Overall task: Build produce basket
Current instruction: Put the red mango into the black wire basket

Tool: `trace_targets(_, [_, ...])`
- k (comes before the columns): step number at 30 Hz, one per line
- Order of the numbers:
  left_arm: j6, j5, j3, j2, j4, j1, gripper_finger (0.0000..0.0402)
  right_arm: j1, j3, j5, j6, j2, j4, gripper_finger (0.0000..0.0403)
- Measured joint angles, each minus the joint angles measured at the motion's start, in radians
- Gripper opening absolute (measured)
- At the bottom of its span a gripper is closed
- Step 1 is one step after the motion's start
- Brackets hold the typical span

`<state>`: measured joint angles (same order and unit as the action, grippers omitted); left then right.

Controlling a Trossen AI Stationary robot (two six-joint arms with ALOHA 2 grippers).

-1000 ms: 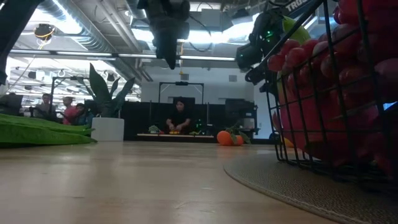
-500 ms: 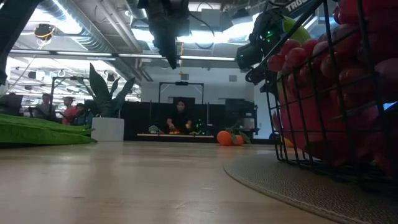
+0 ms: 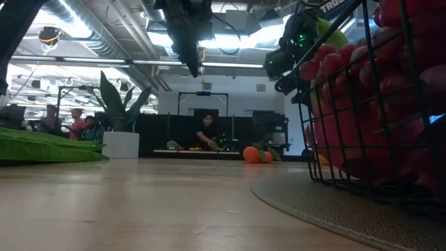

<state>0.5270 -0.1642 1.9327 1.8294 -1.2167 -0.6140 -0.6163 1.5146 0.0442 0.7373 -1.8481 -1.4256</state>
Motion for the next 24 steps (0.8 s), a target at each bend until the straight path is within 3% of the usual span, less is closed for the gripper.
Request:
trace_targets(16, [0.0, 0.0, 0.0, 0.0, 0.0, 0.0, 0.0071, 0.0, 0.0, -0.028, -0.004, 0.0, -0.004, 0.0142])
trace_targets(24, [0.0, 0.0, 0.0, 0.0, 0.0, 0.0, 0.0071, -0.003, 0.0, -0.021, -0.135, 0.0, 0.038, 0.0144])
